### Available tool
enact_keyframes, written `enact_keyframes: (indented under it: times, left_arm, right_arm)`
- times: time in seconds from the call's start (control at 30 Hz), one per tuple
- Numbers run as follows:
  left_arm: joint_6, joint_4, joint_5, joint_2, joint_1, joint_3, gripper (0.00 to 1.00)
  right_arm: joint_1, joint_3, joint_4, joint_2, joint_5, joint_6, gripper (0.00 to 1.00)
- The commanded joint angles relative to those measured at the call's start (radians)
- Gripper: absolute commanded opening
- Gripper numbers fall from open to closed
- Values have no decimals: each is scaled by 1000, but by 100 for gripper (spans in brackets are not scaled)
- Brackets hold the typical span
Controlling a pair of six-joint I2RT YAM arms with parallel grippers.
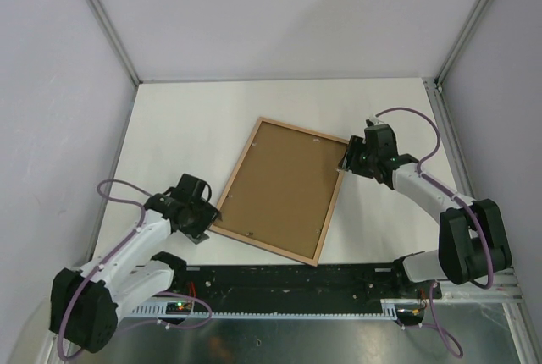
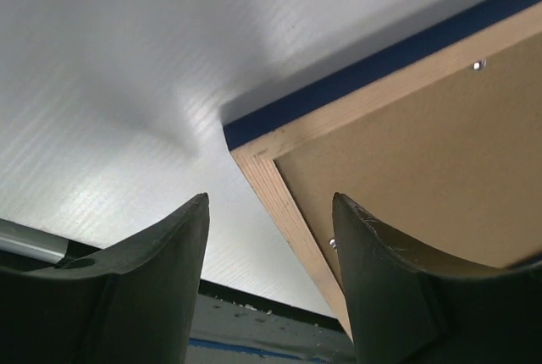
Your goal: Put the photo into the frame
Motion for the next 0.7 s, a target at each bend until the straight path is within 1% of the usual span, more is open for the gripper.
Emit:
enact_keyframes:
  times: [0.0,0.2,0.5,0.53,0.6,0.67]
  left_arm:
    - [-87,-3,7,-2,-53,-10,63]
    - [-115,10,-8,52,-83,8,54]
    - [-102,113,-20,161,-91,28,42]
    - [-90,126,-21,173,-91,32,40]
    - [-57,160,-23,207,-89,46,32]
    - [2,197,-17,252,-65,65,19]
  right_arm:
    - [-6,2,37,6,-2,9,56]
    - [-12,3,32,5,-2,11,56]
    - [-20,3,15,-16,-2,4,56]
    - [-20,3,10,-19,-1,3,56]
    - [-23,3,3,-26,2,-1,56]
    - [-27,3,-5,-34,5,-8,56]
